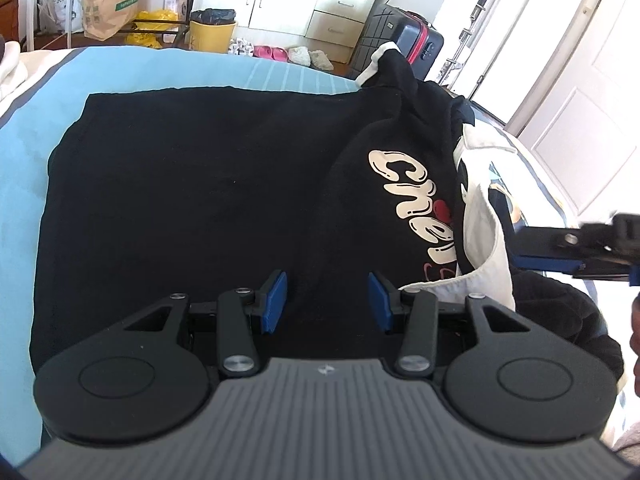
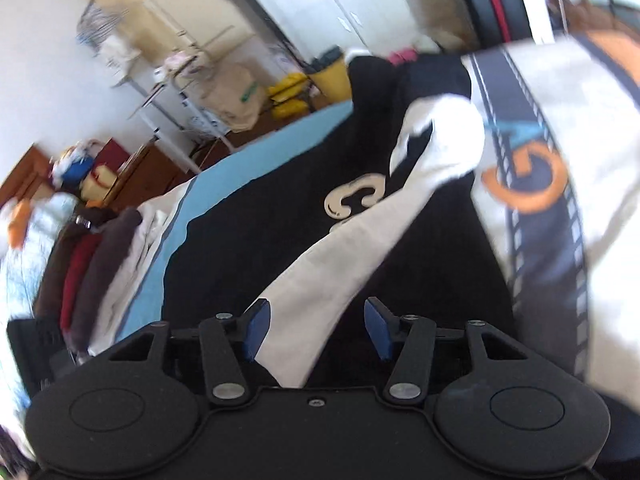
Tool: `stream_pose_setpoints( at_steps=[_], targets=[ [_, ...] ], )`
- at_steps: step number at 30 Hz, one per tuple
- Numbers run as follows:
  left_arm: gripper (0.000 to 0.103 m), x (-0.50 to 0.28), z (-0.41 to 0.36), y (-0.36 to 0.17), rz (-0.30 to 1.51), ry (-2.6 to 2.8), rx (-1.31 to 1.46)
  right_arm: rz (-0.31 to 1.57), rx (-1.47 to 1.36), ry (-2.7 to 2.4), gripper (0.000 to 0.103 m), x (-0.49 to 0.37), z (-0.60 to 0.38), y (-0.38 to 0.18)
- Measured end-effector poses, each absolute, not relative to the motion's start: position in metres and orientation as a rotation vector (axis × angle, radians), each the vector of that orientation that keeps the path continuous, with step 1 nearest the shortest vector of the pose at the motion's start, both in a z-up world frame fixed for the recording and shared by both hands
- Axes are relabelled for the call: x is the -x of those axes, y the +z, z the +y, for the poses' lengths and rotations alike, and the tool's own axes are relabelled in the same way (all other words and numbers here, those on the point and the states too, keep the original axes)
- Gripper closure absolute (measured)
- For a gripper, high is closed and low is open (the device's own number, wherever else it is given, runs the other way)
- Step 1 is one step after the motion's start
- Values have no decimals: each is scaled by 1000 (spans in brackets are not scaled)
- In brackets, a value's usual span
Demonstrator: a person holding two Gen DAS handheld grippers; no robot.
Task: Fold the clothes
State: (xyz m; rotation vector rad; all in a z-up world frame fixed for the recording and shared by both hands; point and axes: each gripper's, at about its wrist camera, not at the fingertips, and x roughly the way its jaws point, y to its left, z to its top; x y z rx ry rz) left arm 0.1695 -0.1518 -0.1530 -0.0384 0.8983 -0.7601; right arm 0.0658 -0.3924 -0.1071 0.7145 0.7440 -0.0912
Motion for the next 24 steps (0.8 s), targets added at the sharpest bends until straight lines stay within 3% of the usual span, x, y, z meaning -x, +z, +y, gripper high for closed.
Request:
stream_pose_setpoints(
  at_steps=[4, 6, 7, 8, 9, 12, 20, 24],
  targets=[
    [59, -170, -153, -152, 891, -761, 39, 816, -741, -192, 26, -98, -382, -110],
    [59, -168, -153, -151, 883, -755, 22, 846, -623, -306, 26, -112, -374, -111],
    [59, -168, -153, -151, 879, -752, 14, 860, -561, -357, 31, -119, -371, -112],
    [59, -168, -153, -152, 876, -751, 6, 879, -485, -363, 46, -121, -369, -116],
    [59, -168, -153, -152, 874, -750, -1, 895, -412, -368, 101, -123, -368, -120],
    [59, -170, -153, -153, 879, -744, -16, 870, -352, -390, 100, -112, -379, -122],
    [57, -173, -163, -166, 909, -639, -198, 637, -290, -778, 100, -25, -470, -62],
    [57, -175, -160, -165, 908, -647, -186, 643, -288, -885, 101, -2, -517, -75]
  ],
)
